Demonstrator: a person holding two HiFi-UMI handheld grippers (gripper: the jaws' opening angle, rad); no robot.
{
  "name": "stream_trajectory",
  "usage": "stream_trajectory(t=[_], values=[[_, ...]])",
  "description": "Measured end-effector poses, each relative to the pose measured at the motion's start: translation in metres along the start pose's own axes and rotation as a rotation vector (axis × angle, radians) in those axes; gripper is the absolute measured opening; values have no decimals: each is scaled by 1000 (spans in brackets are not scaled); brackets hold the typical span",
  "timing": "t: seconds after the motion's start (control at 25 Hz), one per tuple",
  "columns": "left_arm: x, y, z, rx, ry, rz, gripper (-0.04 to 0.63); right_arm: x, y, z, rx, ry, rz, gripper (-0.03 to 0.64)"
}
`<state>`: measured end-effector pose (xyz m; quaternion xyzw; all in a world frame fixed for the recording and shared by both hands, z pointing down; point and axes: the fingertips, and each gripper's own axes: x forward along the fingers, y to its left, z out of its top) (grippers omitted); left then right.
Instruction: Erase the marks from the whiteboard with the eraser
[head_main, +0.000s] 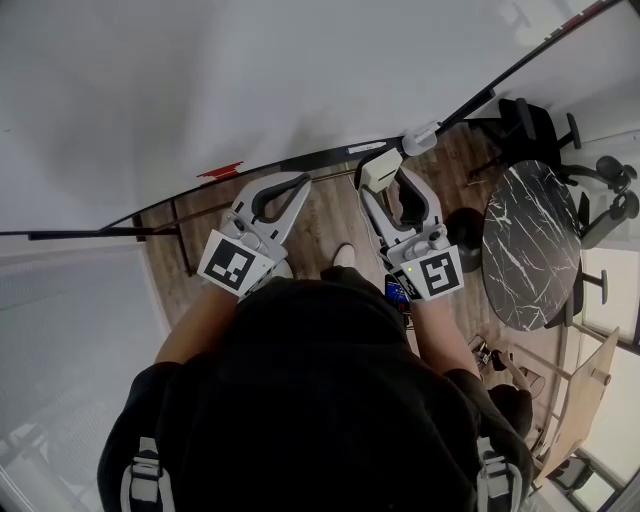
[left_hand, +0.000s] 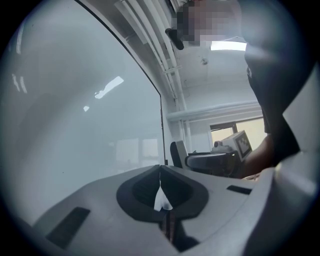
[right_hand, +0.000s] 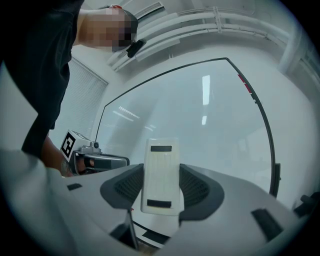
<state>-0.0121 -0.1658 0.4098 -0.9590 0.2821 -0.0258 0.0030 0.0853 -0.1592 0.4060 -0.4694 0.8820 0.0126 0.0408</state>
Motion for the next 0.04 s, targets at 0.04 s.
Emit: stream_trajectory(t=[0.04], values=[[-1,-1,1,-1,-2,0,5,-1,1,1,-1,-1,1,222]])
